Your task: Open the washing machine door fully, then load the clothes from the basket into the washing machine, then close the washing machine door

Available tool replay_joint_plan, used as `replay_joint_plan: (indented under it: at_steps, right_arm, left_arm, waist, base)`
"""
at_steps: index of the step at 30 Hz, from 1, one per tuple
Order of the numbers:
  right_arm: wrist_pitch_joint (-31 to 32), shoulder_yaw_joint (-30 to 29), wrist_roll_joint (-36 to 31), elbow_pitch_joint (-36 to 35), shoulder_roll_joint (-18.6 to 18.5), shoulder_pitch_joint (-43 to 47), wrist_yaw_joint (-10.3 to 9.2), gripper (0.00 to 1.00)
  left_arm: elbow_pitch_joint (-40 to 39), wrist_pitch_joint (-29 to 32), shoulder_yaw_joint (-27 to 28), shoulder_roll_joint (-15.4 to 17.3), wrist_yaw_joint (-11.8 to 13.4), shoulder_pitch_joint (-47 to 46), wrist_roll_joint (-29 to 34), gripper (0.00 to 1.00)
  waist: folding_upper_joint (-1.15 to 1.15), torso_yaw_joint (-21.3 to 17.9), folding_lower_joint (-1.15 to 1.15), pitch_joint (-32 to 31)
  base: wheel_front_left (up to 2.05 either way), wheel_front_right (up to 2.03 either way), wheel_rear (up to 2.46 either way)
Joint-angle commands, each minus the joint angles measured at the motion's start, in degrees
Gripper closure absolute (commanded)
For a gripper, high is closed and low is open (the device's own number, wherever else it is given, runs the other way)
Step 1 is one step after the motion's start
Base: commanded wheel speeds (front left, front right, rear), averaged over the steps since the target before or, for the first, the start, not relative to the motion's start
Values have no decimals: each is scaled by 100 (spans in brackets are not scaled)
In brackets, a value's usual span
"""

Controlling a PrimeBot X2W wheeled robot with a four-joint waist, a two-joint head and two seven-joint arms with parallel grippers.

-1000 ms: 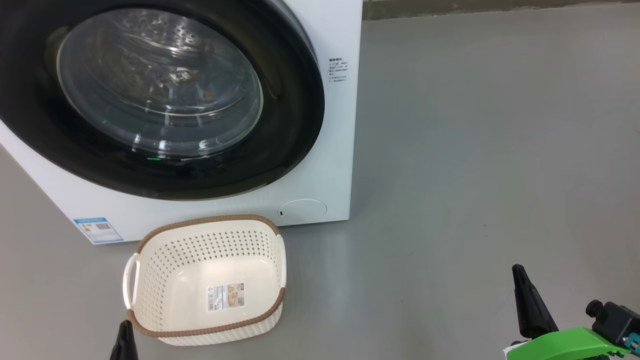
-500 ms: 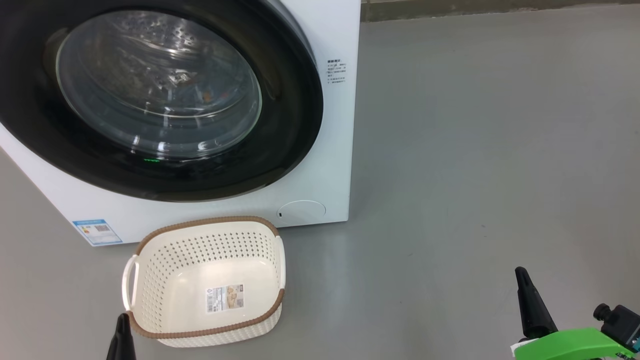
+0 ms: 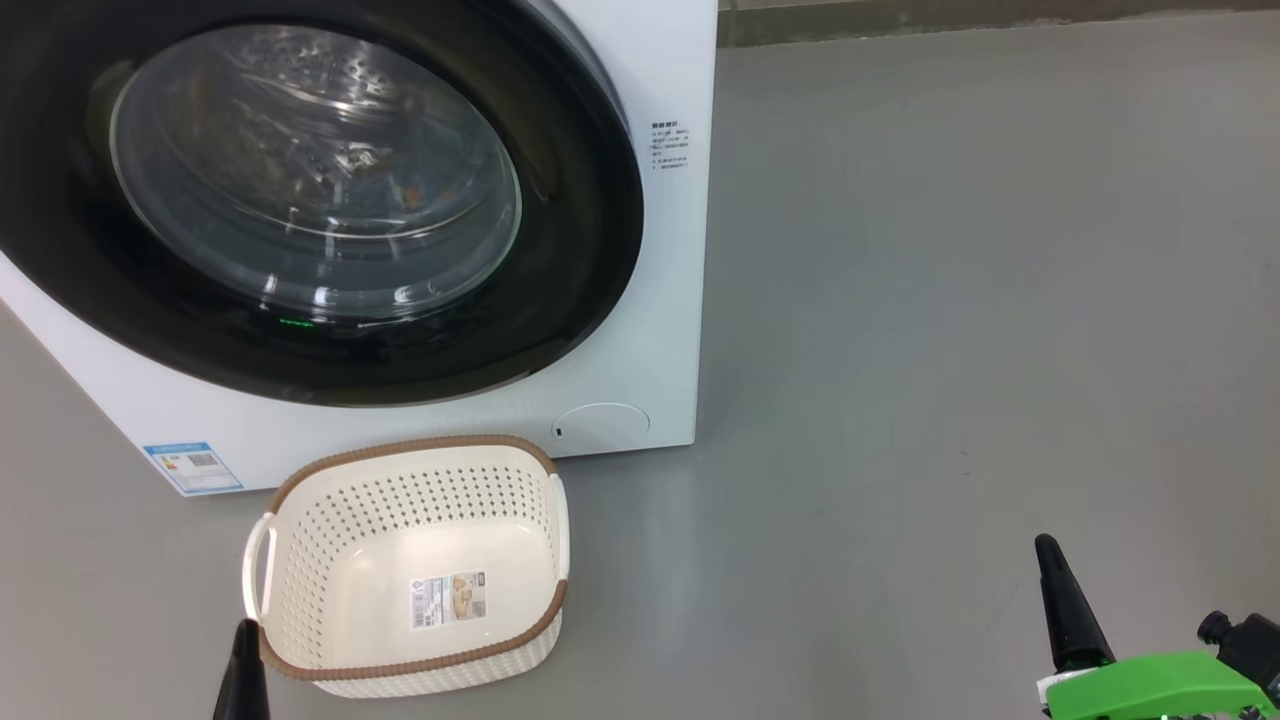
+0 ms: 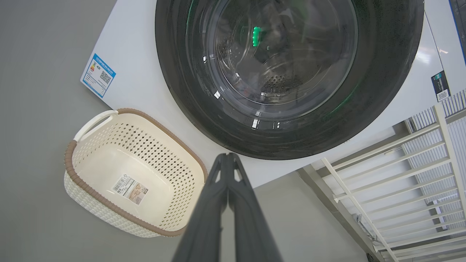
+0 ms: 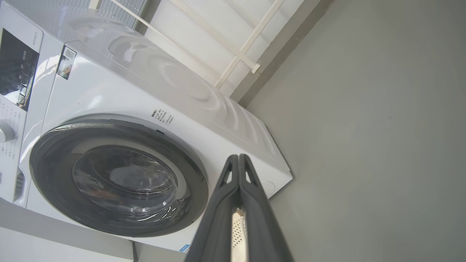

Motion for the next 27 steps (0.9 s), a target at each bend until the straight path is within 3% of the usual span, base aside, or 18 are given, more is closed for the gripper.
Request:
replay_joint_plan:
  at_steps: [1, 27]
  right_arm:
    - [55, 50, 226, -119, -71, -301, -5, 100]
    - [497, 0, 1879, -4, -79, -436, -7, 100]
  left_arm:
    - [-87, 49, 128, 104, -71, -247, -206, 100]
    - [72, 488, 212, 145, -158, -544, -1879, 100]
  waist:
    - [0, -2, 0, -2]
    - [0, -38, 0, -40]
  base:
    - [0, 0, 0]
    - [0, 0, 0]
